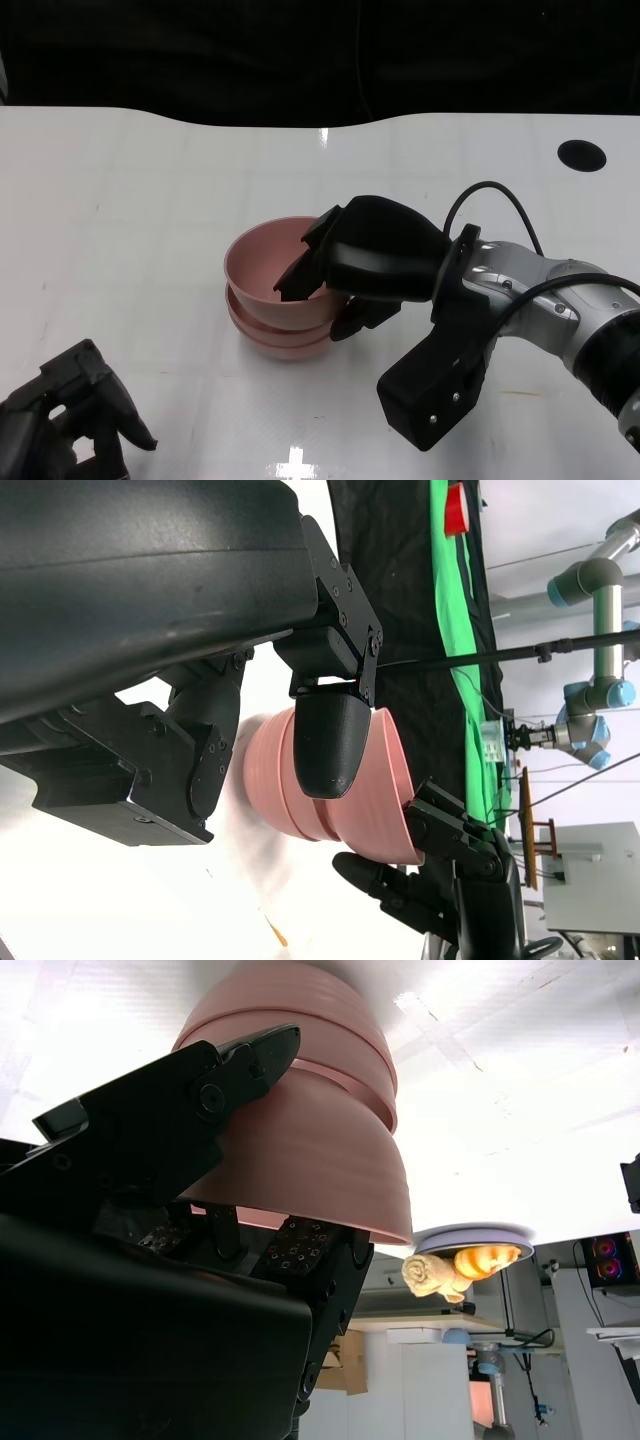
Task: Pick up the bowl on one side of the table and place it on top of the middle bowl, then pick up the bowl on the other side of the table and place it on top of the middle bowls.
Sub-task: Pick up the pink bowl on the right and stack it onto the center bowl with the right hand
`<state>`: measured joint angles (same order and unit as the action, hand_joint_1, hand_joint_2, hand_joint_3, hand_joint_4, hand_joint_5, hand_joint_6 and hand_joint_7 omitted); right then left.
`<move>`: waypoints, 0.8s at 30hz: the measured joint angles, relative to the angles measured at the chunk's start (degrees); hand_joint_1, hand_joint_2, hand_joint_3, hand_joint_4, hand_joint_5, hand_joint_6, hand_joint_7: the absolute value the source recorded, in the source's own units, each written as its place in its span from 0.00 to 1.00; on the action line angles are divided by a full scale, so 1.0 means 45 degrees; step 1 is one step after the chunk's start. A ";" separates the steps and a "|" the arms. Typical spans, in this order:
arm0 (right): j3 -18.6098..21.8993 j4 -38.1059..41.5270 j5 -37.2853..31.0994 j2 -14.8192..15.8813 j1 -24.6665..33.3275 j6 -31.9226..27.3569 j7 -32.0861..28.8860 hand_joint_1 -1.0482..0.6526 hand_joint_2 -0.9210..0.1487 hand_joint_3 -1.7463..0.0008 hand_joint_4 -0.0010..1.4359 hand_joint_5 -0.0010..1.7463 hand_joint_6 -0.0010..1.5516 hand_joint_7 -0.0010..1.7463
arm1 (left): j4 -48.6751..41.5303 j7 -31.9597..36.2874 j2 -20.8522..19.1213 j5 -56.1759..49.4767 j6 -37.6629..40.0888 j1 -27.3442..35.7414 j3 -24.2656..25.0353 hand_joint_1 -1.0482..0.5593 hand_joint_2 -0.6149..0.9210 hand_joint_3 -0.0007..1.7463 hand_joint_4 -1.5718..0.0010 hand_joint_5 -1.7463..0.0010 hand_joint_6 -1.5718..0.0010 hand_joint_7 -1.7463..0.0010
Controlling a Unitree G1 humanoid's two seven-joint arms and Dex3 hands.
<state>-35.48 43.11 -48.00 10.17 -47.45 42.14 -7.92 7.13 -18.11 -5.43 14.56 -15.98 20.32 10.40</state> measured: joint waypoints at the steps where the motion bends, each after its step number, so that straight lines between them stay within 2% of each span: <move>1: -0.0009 0.0018 0.0000 -0.0001 0.0000 0.0000 -0.0025 0.47 0.06 1.00 0.64 0.84 0.66 0.26 | 0.0012 0.0000 0.0000 0.0000 0.0000 -0.0001 -0.0001 0.89 0.93 0.67 0.40 0.00 0.56 0.00; 14: -0.0028 0.0077 0.0001 -0.0001 0.0000 -0.0002 -0.0102 0.46 0.07 1.00 0.65 0.85 0.69 0.20 | 0.0024 0.0000 0.0000 0.0000 0.0000 -0.0001 -0.0008 0.90 0.93 0.67 0.39 0.00 0.56 0.00; 19: -0.0058 0.0159 0.0001 -0.0025 -0.0002 -0.0005 -0.0096 0.46 0.03 0.99 0.64 0.83 0.71 0.18 | 0.0079 0.0002 0.0000 -0.0039 0.0001 -0.0004 -0.0069 0.90 0.94 0.67 0.39 0.00 0.56 0.00; 22: -0.0061 0.0213 0.0001 -0.0048 -0.0007 -0.0006 -0.0097 0.46 0.02 1.00 0.62 0.90 0.68 0.29 | 0.0079 0.0002 0.0001 -0.0037 0.0002 -0.0005 -0.0081 0.90 0.94 0.67 0.39 0.00 0.56 0.00; 24: -0.0062 0.0223 0.0001 -0.0064 -0.0020 -0.0006 -0.0090 0.46 0.03 1.00 0.63 0.85 0.66 0.31 | 0.0095 0.0002 0.0002 -0.0034 0.0031 -0.0004 -0.0092 0.90 0.94 0.67 0.39 0.00 0.56 0.00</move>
<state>-35.76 44.12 -48.00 9.88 -47.54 42.11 -8.33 7.56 -18.10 -5.42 14.41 -15.84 20.30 9.98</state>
